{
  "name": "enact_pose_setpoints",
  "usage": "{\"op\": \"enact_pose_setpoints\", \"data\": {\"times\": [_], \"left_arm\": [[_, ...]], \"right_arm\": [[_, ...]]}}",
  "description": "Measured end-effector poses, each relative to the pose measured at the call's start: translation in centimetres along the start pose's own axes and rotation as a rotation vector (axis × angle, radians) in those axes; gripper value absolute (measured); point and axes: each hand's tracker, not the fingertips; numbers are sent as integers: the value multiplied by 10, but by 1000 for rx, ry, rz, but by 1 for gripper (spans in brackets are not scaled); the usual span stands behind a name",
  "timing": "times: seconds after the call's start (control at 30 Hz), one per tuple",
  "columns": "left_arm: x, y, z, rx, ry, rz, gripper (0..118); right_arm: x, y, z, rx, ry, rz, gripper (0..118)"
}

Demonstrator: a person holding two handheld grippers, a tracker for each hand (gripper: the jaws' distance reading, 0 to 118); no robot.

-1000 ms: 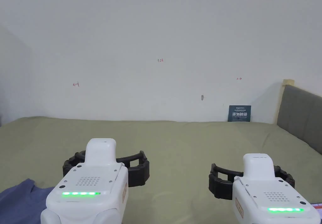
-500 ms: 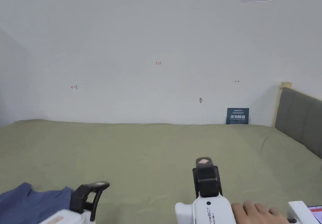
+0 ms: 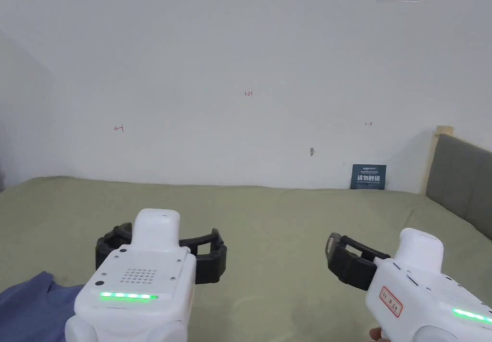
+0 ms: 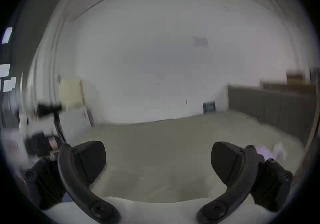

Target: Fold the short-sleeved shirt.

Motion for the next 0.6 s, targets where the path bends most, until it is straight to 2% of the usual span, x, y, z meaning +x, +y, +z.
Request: {"op": "enact_pose_setpoints", "data": {"times": [0.07, 0.17, 0.23, 0.37, 0.6], "left_arm": [[1, 1, 3, -23, -25, 28, 118], [-3, 1, -1, -58, -44, 68, 118], [-5, -1, -3, -76, -40, 83, 118], [-11, -2, -6, -93, -46, 125, 118], [-11, 0, -6, -80, -60, 121, 118]], "right_arm": [[-1, -3, 2, 31, -53, 120, 118], [-7, -5, 5, 37, -72, 217, 118], [-9, -5, 8, 47, -62, 219, 118], [-13, -4, 8, 69, -69, 273, 118], [-17, -2, 7, 66, -47, 291, 118]]}}
